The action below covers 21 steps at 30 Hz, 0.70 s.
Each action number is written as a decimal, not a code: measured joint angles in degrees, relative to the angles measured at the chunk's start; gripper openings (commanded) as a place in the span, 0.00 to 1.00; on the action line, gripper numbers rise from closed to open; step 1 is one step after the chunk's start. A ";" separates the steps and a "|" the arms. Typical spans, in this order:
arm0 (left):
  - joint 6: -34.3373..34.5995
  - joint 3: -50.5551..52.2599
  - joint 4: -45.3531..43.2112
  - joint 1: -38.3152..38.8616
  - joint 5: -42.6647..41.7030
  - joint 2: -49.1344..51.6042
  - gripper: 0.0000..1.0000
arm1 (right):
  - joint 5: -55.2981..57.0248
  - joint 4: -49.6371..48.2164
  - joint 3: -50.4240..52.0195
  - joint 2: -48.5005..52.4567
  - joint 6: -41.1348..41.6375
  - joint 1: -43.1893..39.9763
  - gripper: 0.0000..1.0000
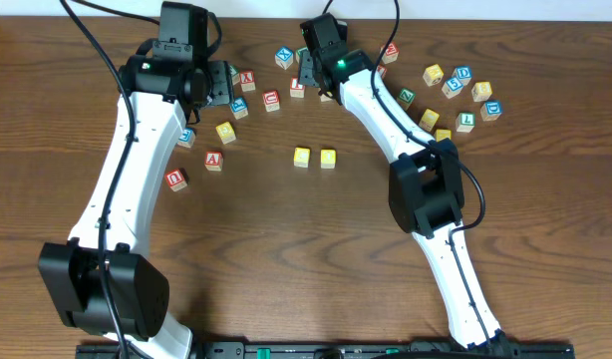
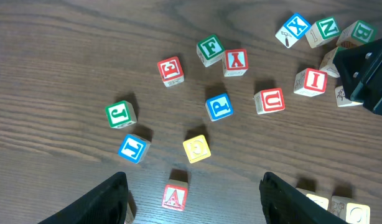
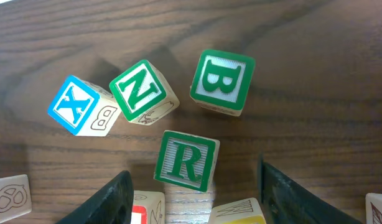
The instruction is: Spell out CORL
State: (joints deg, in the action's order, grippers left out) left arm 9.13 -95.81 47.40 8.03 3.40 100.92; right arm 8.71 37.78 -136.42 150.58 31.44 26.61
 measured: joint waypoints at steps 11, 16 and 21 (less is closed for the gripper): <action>0.00 0.00 0.02 0.00 0.00 0.00 0.67 | 0.15 -2.91 -0.02 0.48 0.02 0.02 0.54; 0.00 0.00 0.00 0.00 0.02 0.00 0.67 | 0.28 -4.81 -0.02 3.15 0.02 0.02 0.54; 0.00 0.00 0.02 0.00 0.00 0.02 0.67 | -0.09 -5.66 -0.02 4.33 0.02 0.00 0.54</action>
State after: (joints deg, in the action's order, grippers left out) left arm 9.13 -95.81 47.42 8.03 3.40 100.95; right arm 8.62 32.12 -136.44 154.91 31.46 26.61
